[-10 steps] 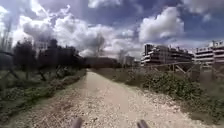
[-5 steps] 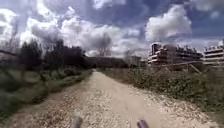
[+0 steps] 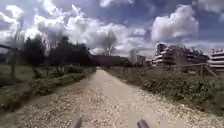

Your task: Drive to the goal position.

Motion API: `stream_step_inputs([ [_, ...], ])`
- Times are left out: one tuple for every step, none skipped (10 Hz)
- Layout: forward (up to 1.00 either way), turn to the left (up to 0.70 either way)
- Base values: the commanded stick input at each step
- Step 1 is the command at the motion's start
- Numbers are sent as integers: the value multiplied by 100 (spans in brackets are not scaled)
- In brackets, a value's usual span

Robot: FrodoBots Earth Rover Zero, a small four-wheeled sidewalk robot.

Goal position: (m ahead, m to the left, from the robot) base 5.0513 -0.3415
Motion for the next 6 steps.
stream_step_inputs([
  [100,19],
  [100,10],
  [100,2],
  [100,0],
  [100,0],
  [100,14],
])
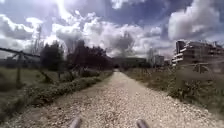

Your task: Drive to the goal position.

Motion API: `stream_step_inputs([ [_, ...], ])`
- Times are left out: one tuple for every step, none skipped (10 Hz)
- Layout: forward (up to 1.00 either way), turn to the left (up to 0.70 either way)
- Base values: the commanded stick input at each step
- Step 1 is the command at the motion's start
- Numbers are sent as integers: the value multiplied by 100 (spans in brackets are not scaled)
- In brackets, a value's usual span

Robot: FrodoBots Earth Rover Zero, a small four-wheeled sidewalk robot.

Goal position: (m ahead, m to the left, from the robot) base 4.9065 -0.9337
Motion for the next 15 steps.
stream_step_inputs([
  [100,23],
  [100,5],
  [100,-4],
  [100,-10],
  [100,-16],
  [100,-21],
  [100,-27],
  [100,-27],
  [100,-27],
  [100,-27],
  [100,-27],
  [100,-27],
  [100,-27],
  [100,-27],
  [100,-22],
])
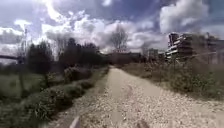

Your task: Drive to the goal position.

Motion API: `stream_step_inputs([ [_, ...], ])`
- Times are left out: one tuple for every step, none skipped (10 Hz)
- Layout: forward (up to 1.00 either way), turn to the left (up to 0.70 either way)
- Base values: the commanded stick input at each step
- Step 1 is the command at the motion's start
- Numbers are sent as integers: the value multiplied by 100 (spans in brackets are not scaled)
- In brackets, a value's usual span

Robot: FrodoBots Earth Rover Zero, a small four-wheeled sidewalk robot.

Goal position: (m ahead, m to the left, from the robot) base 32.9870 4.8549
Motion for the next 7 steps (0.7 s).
stream_step_inputs([
  [100,-15],
  [100,-8],
  [100,-1],
  [100,0],
  [100,0],
  [100,0],
  [100,0],
])
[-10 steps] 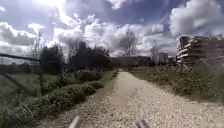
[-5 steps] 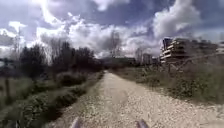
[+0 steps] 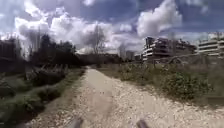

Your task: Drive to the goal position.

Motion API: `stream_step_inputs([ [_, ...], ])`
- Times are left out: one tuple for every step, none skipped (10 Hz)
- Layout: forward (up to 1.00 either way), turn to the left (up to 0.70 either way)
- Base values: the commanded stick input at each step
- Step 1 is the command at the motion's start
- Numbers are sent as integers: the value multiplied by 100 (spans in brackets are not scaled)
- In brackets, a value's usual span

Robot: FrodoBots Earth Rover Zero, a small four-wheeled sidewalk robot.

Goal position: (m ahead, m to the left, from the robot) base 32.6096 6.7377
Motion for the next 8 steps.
stream_step_inputs([
  [100,23],
  [100,27],
  [100,27],
  [100,27],
  [100,27],
  [100,27],
  [100,27],
  [100,27],
])
